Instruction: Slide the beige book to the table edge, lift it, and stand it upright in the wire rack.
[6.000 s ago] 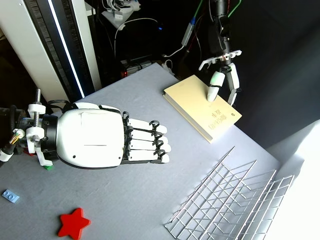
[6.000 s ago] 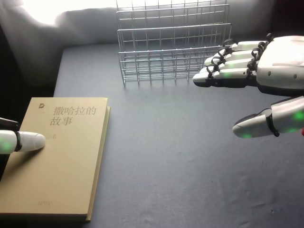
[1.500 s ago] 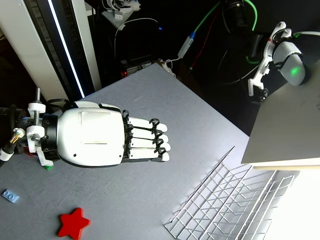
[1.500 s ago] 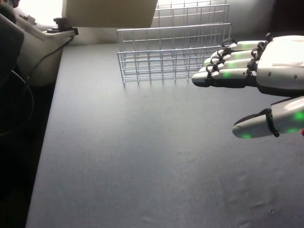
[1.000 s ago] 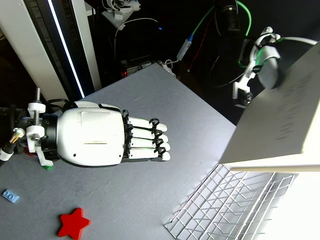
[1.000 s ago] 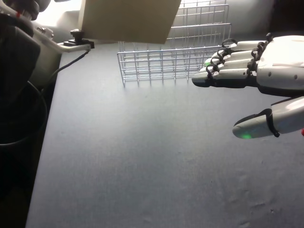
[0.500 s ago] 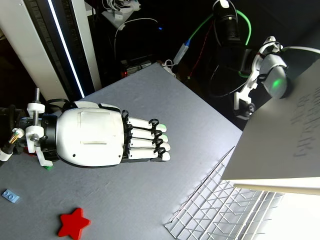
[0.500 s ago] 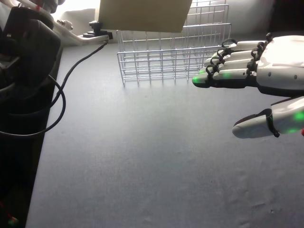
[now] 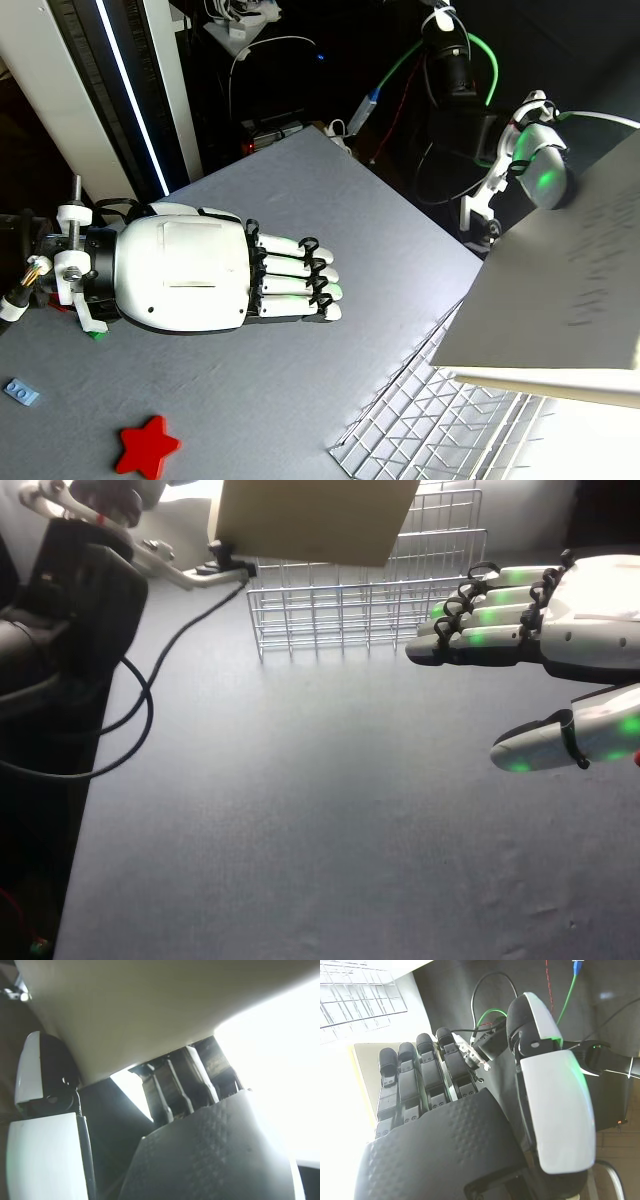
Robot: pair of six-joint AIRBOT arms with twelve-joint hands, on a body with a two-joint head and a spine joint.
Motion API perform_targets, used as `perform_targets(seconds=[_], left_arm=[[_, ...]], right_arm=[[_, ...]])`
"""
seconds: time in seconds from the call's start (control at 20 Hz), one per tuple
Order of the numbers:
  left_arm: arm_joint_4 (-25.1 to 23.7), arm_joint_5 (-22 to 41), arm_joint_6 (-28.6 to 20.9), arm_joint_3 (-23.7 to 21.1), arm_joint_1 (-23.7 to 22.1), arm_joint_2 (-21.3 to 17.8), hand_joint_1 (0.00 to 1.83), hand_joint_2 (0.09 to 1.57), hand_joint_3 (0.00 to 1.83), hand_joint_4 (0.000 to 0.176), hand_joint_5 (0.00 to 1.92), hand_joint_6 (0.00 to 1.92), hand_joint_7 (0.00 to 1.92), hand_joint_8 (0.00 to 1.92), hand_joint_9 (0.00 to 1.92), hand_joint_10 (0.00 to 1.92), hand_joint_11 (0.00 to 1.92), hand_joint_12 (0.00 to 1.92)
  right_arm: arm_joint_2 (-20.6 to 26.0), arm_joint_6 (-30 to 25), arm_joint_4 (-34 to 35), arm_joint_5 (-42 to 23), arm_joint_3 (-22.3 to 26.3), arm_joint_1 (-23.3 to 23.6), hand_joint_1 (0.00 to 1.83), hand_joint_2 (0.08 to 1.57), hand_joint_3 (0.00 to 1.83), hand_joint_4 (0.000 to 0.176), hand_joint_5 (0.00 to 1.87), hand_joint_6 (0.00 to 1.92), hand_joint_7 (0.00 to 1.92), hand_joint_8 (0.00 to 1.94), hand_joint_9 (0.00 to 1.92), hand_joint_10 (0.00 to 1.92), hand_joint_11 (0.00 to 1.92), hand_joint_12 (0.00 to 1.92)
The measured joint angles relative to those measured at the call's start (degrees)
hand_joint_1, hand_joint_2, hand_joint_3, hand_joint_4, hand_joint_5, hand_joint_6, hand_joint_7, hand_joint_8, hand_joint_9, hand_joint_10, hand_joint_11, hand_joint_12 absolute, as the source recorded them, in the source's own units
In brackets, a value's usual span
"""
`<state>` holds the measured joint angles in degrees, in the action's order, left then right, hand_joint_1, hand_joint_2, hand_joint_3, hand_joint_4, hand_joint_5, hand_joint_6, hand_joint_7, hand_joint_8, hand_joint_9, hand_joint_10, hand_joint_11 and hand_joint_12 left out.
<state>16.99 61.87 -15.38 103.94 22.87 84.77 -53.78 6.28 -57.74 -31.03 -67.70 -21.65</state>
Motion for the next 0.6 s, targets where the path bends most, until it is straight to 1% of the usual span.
perform_targets(seconds=[0.1,0.15,0.2,0.25,0.35,0.4,0.45,0.5,0.55,0.6], left_arm=[[-0.3,0.2,-0.9,0.9,0.9,0.3,1.22,1.22,0.00,0.000,0.75,1.15,0.86,1.48,0.81,1.72,0.64,1.92],[-0.3,0.6,-1.4,1.5,1.4,0.3,1.22,1.22,0.00,0.000,0.75,1.14,0.85,1.50,0.81,1.73,0.64,1.92],[-0.3,0.9,-1.6,2.1,1.7,0.3,1.21,1.23,0.00,0.000,0.72,1.17,0.84,1.51,0.80,1.73,0.63,1.92],[0.0,1.5,-2.0,3.3,1.9,0.4,1.21,1.23,0.00,0.000,0.73,1.16,0.84,1.51,0.80,1.72,0.63,1.92],[0.1,2.6,-2.5,4.5,1.9,0.5,1.21,1.22,0.00,0.000,0.74,1.15,0.85,1.50,0.80,1.70,0.62,1.92],[0.3,3.7,-2.7,4.9,1.9,0.5,1.21,1.22,0.00,0.000,0.74,1.15,0.85,1.50,0.81,1.70,0.62,1.92],[0.3,4.1,-2.8,5.4,1.9,0.6,1.22,1.22,0.00,0.000,0.75,1.13,0.86,1.48,0.82,1.71,0.64,1.92],[0.5,4.5,-2.8,5.8,1.9,0.8,1.22,1.21,0.00,0.000,0.77,1.11,0.86,1.48,0.82,1.72,0.64,1.92],[0.2,4.8,-3.0,6.4,1.9,1.2,1.22,1.21,0.00,0.000,0.77,1.11,0.86,1.48,0.82,1.74,0.65,1.92],[0.3,4.9,-3.0,6.8,1.9,1.8,1.22,1.21,0.00,0.000,0.77,1.12,0.86,1.48,0.83,1.74,0.66,1.92]], right_arm=[[0.0,0.0,0.0,0.0,0.0,0.0,0.14,1.19,0.00,0.000,0.14,0.00,0.18,0.00,0.15,0.00,0.00,0.48],[0.0,0.0,0.0,0.0,0.0,0.0,0.12,1.19,0.00,0.000,0.13,0.00,0.16,0.00,0.14,0.00,0.00,0.47],[0.0,0.0,0.0,0.0,0.0,0.0,0.12,1.19,0.00,0.000,0.12,0.00,0.16,0.00,0.14,0.00,0.00,0.44],[0.0,0.0,0.0,0.0,0.0,0.0,0.10,1.20,0.00,0.000,0.10,0.00,0.14,0.00,0.11,0.00,0.00,0.35],[0.0,0.0,0.0,0.0,0.0,0.0,0.10,1.20,0.00,0.000,0.10,0.00,0.14,0.00,0.10,0.00,0.00,0.34],[0.0,0.0,0.0,0.0,0.0,0.0,0.10,1.20,0.00,0.000,0.10,0.00,0.12,0.01,0.08,0.00,0.00,0.26],[0.0,0.0,0.0,0.0,0.0,0.0,0.11,1.20,0.00,0.000,0.09,0.00,0.12,0.01,0.08,0.00,0.00,0.23],[0.0,0.0,0.0,0.0,0.0,0.0,0.09,1.21,0.00,0.000,0.06,0.00,0.10,0.00,0.06,0.00,0.00,0.16],[0.0,0.0,0.0,0.0,0.0,0.0,0.08,1.21,0.00,0.000,0.06,0.00,0.10,0.00,0.06,0.00,0.00,0.13],[0.0,0.0,0.0,0.0,0.0,0.0,0.08,1.21,0.00,0.000,0.06,0.00,0.11,0.00,0.06,0.00,0.00,0.15]])
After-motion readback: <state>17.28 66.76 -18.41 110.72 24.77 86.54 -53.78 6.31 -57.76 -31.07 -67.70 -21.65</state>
